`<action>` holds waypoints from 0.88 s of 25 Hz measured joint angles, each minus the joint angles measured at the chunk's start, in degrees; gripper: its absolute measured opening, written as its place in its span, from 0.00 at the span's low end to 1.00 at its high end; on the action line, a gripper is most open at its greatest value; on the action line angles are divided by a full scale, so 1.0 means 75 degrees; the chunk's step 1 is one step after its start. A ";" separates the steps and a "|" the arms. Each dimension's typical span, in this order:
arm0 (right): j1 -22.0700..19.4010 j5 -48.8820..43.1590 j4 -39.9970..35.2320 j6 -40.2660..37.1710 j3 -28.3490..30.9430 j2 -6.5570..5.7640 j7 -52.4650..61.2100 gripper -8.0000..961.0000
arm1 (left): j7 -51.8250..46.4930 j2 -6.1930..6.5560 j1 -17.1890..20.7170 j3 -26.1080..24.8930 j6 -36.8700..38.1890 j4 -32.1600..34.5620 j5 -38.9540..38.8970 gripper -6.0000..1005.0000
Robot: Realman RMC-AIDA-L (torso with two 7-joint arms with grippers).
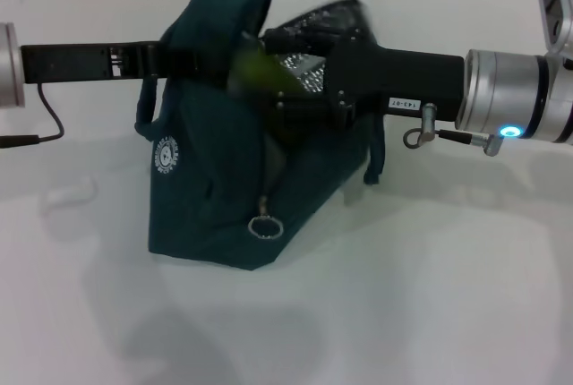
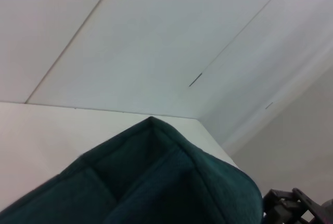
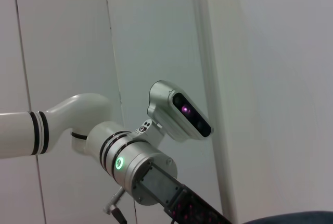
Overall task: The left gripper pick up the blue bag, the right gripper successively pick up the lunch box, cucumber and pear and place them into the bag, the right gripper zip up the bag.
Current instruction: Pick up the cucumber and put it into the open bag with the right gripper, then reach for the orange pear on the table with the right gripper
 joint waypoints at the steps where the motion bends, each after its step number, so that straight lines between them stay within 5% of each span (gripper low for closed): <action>1: 0.0001 -0.0005 0.0000 0.0001 0.0000 0.0000 0.0000 0.70 | 0.0000 0.0000 0.0000 0.0000 0.0000 0.0000 0.0000 0.04; 7: -0.0231 -0.0010 -0.0199 0.0008 0.0070 -0.0026 -0.0058 0.84 | 0.0000 0.0000 0.0000 -0.0001 -0.0004 0.0000 -0.0001 0.04; 22: -0.1939 -0.0042 -0.0505 0.0130 0.2574 -0.0357 -0.0304 0.84 | 0.0371 0.0116 0.0507 -0.0571 -0.0060 -0.0408 -0.0005 0.04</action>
